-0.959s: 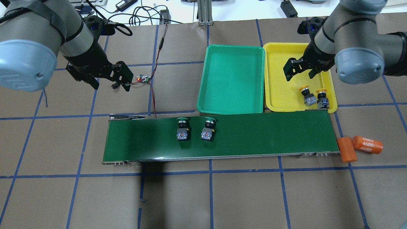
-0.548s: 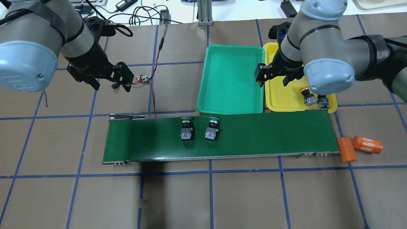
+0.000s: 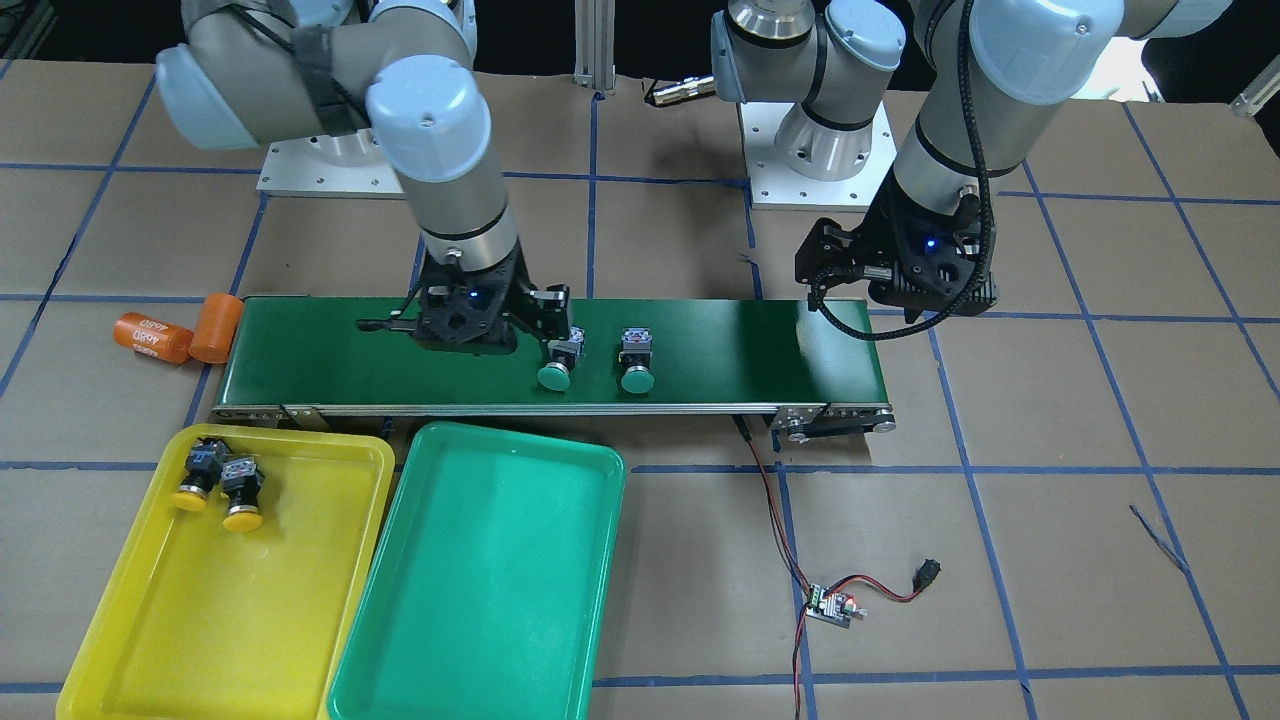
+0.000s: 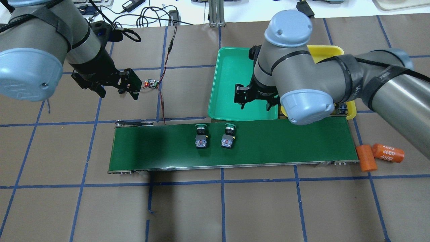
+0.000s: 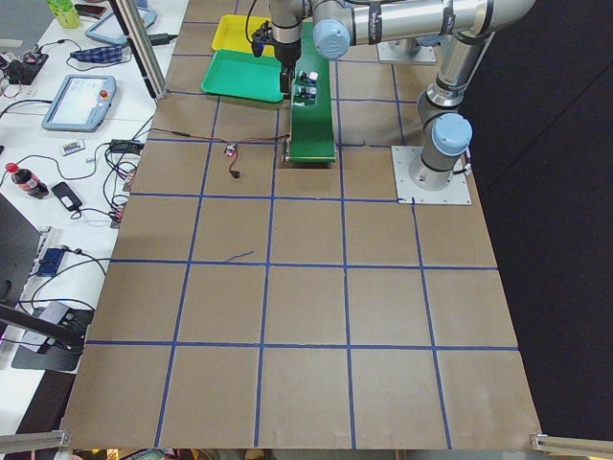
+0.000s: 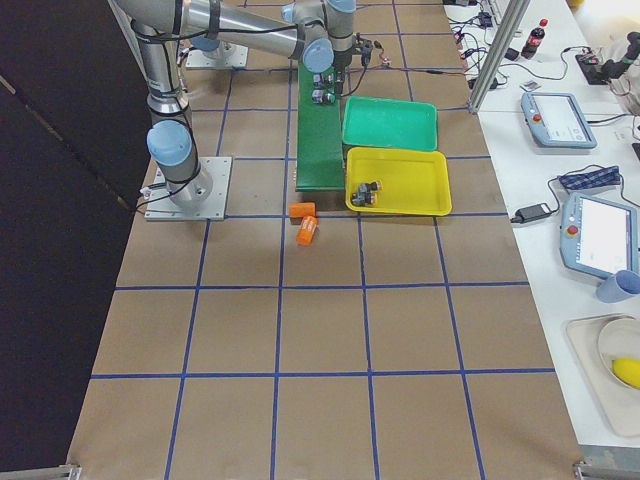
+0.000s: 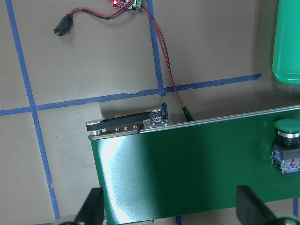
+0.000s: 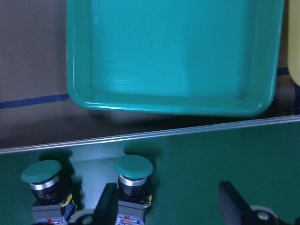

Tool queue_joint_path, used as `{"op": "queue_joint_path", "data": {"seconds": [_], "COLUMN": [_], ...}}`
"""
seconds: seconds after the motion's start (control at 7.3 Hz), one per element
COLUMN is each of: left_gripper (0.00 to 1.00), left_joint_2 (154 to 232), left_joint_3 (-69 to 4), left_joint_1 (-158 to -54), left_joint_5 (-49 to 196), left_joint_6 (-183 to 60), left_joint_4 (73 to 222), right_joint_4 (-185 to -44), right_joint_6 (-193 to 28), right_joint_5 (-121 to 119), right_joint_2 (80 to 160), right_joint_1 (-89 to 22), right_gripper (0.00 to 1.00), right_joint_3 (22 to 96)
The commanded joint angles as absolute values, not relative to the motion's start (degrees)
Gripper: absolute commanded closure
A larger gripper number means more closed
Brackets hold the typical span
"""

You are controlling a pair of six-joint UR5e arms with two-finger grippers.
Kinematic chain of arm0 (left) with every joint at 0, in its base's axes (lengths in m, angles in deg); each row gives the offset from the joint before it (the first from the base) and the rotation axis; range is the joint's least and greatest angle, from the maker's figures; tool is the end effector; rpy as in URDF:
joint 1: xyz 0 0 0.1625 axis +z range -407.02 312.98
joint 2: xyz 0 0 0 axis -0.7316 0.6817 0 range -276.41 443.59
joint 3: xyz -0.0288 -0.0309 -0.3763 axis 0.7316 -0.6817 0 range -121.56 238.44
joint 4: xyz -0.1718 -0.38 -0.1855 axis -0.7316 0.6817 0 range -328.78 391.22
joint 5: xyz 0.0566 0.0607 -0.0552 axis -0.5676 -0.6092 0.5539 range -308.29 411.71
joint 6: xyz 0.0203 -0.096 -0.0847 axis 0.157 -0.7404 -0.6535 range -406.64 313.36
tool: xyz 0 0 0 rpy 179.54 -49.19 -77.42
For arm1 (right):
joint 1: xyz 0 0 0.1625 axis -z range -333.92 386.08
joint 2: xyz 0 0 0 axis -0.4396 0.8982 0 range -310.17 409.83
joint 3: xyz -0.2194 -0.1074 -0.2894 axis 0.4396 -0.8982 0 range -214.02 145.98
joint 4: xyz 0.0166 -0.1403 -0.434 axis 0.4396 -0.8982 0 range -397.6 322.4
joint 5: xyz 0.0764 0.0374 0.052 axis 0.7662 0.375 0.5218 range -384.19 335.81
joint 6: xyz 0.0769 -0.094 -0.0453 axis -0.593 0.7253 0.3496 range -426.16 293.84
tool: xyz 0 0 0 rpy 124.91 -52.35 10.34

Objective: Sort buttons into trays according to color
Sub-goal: 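Move the right gripper to a green button on the belt and grasp it, then place the green button in the green tray and open the right gripper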

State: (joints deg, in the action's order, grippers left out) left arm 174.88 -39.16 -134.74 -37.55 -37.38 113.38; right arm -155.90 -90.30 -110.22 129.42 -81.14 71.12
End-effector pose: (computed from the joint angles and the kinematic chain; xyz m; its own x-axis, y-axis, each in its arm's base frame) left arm -0.1135 -0.5419 0.3422 -0.9925 0.1211 0.0157 0.1214 0.9925 0.0160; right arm 0.3041 -0.5005 0.2224 -0.9896 0.1178 -0.0827 0.1194 0.9927 -0.0153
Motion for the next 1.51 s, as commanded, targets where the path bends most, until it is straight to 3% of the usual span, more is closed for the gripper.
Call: {"op": "queue_joint_path", "data": {"seconds": [0.0,0.27,0.41,0.55,0.82,1.1,1.37], "left_gripper": [0.0,0.0,0.0,0.0,0.0,0.0,0.0], "left_joint_2": [175.1,174.9,175.1,174.8,174.7,174.6,174.7], "left_joint_3": [-39.3,-39.4,-39.2,-39.4,-39.3,-39.3,-39.4], "left_joint_1": [-134.8,-134.8,-134.8,-134.8,-134.8,-134.8,-134.8], "left_joint_5": [-37.5,-37.7,-37.5,-37.7,-37.6,-37.9,-37.7], "left_joint_6": [-37.2,-37.0,-37.2,-36.7,-36.8,-36.4,-36.5], "left_joint_4": [112.6,112.3,112.3,112.3,112.3,112.3,111.9], "right_joint_4": [-162.3,-169.5,-169.9,-169.9,-169.6,-168.8,-163.8], "right_joint_6": [-95.8,-96.2,-96.2,-95.4,-94.8,-91.5,-86.2], "right_joint_5": [-112.2,-112.3,-112.3,-112.3,-112.5,-114.9,-115.2], "right_joint_2": [128.3,128.1,128.2,128.1,128.4,128.4,127.8], "right_joint_1": [-84.0,-84.0,-84.1,-84.1,-83.6,-82.7,-79.6], "right_gripper": [0.21,0.21,0.27,0.46,0.66,0.69,0.66], "right_joint_3": [76.8,82.1,82.7,82.6,81.6,78.6,70.1]}}
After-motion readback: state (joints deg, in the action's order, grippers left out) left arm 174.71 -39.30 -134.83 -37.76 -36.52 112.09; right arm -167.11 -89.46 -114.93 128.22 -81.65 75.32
